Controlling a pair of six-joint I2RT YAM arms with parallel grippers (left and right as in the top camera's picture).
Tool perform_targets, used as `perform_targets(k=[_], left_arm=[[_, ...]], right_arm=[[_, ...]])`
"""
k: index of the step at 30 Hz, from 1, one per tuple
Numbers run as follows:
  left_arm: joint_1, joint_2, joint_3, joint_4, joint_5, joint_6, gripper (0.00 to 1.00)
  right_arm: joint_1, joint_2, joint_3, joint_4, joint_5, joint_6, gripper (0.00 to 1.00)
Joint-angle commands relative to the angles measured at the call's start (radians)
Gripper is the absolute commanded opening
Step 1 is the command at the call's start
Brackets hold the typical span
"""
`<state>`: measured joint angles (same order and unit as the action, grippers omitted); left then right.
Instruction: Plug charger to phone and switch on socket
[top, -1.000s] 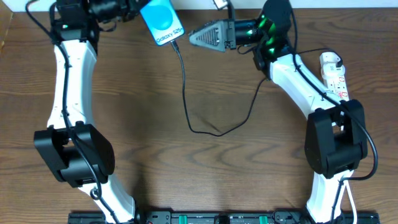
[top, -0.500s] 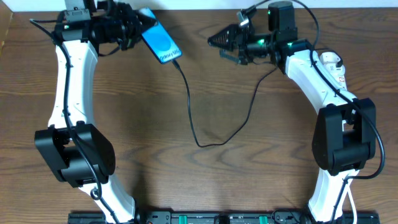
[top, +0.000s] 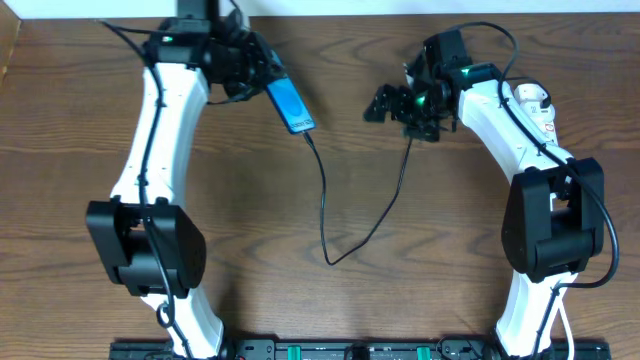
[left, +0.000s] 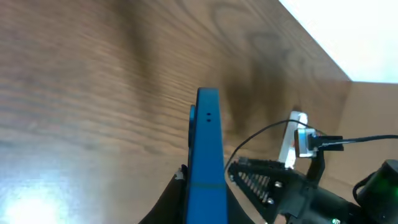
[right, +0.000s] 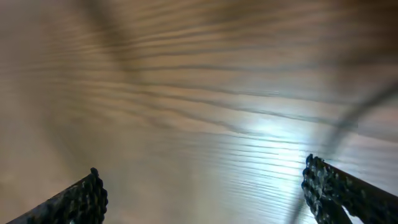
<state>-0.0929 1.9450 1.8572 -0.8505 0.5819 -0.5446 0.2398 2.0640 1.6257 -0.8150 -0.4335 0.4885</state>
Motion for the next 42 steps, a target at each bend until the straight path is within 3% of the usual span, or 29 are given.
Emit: perform_targets(k=[1,8,19,37,42], left_arm=[[-0.029,0.007,0.009,0.039,-0.053,-0.003,0.08],[-0.049,0.098,0.009,0.054,-0.051,-0.041,0.09],[-0.055,0.266,0.009,0.059,0.005,-0.058,0.09],[-0.109,0.372,0.009,0.067,0.013,-0.024,0.08],[-0.109,0.372,0.009,0.083,0.134,-0.024,0.08]], right_arm=[[0.01,-0.005,-0.006,-0.05,0.202,-0.019,0.99],[0.022,-0.005,-0.054,-0.12,0.312,-0.019,0.99],[0.022,-0.005,-0.13,-0.132,0.312,-0.019,0.99],[0.02,-0.005,-0.13,-0.137,0.262,-0.019,0.99],[0.02,-0.005,-0.13,-0.135,0.262,-0.019,0.99]])
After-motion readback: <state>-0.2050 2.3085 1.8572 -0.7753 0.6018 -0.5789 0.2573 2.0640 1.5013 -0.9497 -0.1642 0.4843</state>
